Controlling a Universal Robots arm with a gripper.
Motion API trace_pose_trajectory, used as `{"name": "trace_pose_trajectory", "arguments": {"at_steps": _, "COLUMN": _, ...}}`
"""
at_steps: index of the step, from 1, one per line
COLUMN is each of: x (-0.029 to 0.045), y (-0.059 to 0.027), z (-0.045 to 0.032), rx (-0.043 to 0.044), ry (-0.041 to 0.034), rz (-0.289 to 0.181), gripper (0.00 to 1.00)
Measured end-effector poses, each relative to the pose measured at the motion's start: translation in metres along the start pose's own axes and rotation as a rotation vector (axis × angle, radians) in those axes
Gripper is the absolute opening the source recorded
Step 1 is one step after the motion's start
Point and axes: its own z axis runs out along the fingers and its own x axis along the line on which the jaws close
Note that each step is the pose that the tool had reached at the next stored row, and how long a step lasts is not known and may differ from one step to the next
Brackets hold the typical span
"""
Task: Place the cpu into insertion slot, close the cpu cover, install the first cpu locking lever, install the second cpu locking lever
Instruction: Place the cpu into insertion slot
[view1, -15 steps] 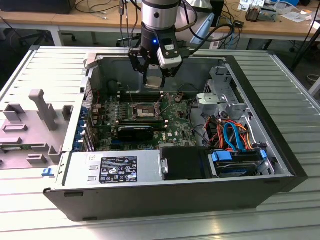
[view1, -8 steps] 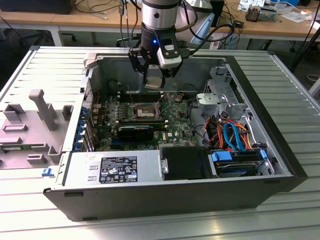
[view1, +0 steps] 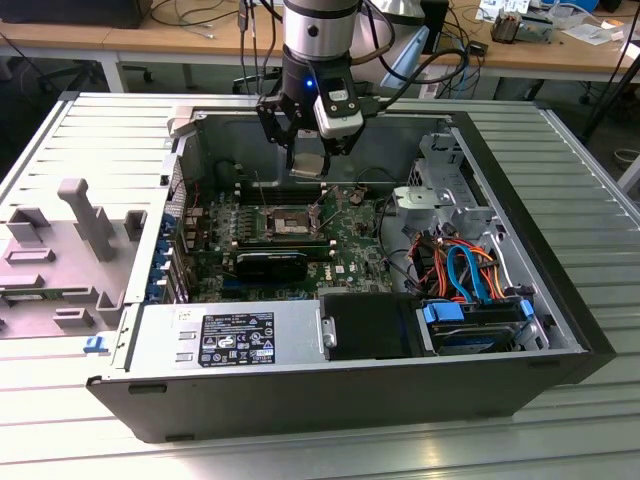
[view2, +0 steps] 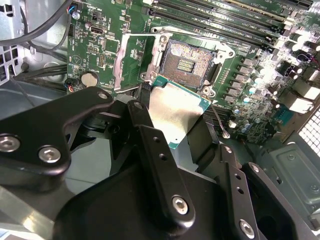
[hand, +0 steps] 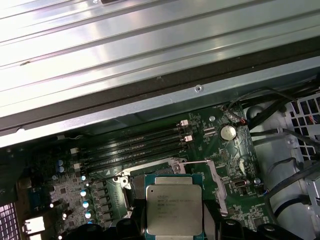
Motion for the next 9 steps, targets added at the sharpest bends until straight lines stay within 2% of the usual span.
{"name": "trace_pose_trajectory", "arguments": {"at_steps": 9, "x": 0.0000, "y": 0.0000, "z": 0.0006, "rx": 0.0000, "ry": -0.0002, "rz": 0.004, "gripper": 0.54}}
